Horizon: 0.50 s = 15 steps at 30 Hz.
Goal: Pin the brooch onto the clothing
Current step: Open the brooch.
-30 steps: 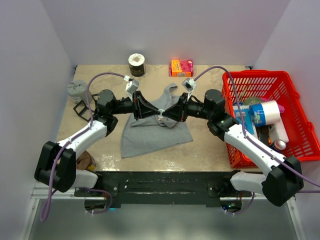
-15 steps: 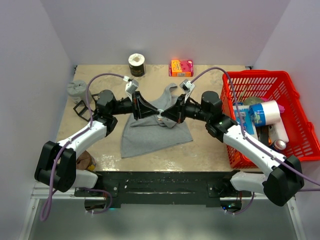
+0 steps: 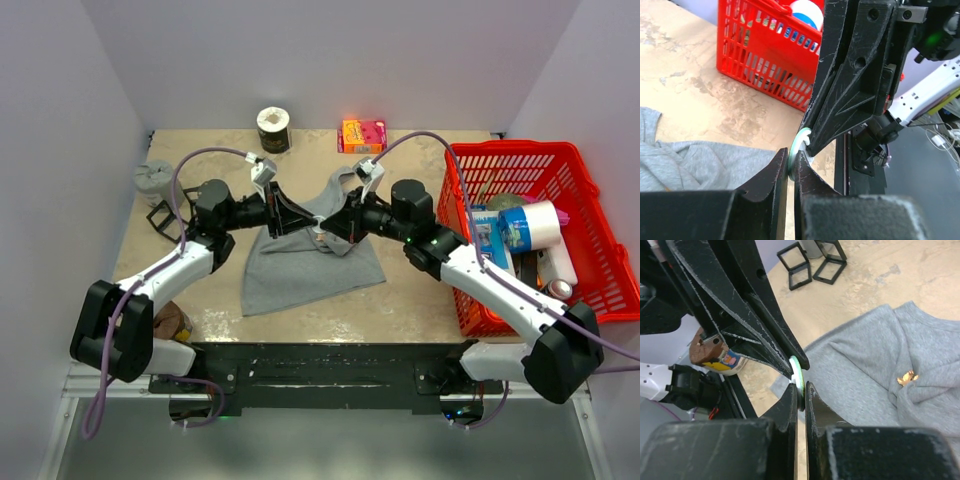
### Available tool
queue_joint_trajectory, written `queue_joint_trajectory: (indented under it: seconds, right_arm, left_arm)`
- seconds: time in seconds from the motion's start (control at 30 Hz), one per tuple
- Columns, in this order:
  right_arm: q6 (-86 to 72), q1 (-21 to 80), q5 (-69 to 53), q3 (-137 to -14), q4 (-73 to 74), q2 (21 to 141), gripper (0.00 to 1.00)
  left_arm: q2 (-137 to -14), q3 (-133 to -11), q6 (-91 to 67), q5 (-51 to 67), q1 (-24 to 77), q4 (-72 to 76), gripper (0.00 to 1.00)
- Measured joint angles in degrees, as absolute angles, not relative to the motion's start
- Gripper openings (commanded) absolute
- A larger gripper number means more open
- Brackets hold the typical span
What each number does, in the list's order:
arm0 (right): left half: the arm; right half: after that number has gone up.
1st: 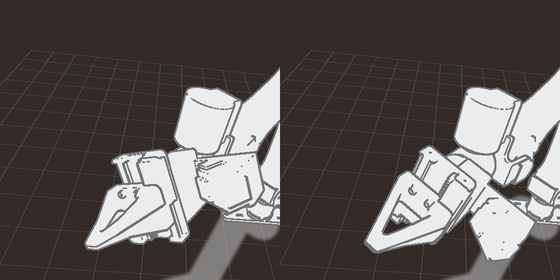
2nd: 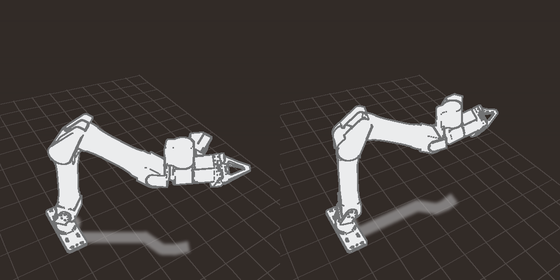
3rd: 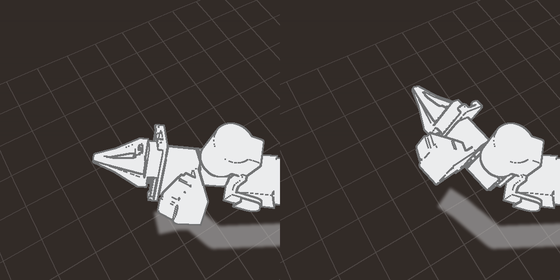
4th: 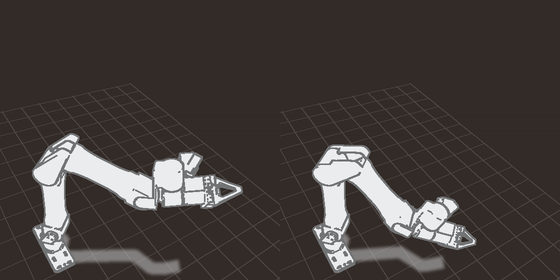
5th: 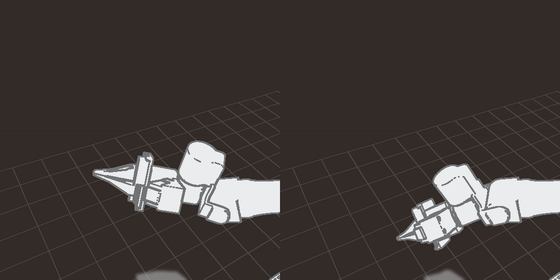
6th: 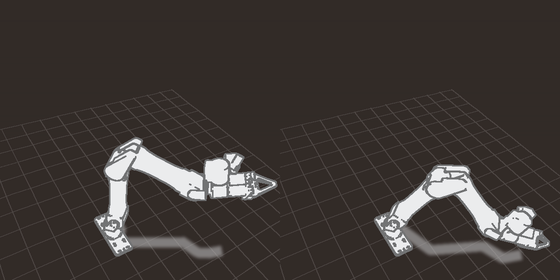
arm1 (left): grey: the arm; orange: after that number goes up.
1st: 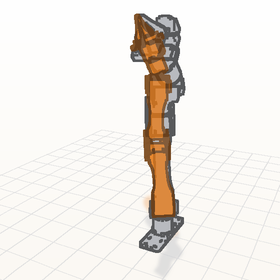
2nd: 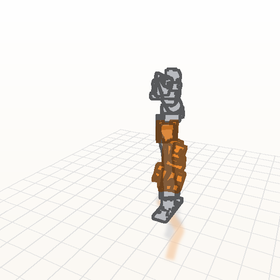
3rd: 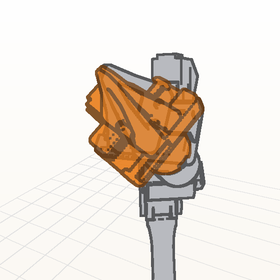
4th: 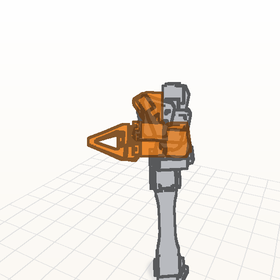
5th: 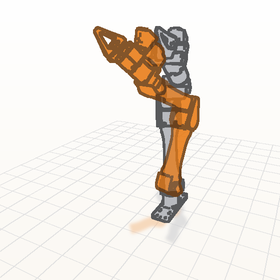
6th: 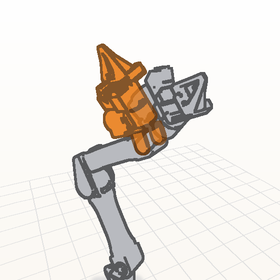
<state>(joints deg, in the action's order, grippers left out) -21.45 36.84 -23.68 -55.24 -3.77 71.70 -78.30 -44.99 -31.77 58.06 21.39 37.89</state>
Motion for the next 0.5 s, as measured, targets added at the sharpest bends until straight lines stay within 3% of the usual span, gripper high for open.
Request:
queue_joint_trajectory:
  seconds: [0.37,0.5]
  right_arm:
    - [-21.63,37.93,-18.50,-56.05,-1.10,74.48,0.00]
    - [-21.63,37.93,-17.23,-56.14,-0.73,75.07,0.06]
  left_arm:
    - [-80.23,-43.22,-31.81,54.78,21.61,38.04,0.00]
    - [-81.23,-43.22,-31.83,53.41,22.20,38.09,0.00]
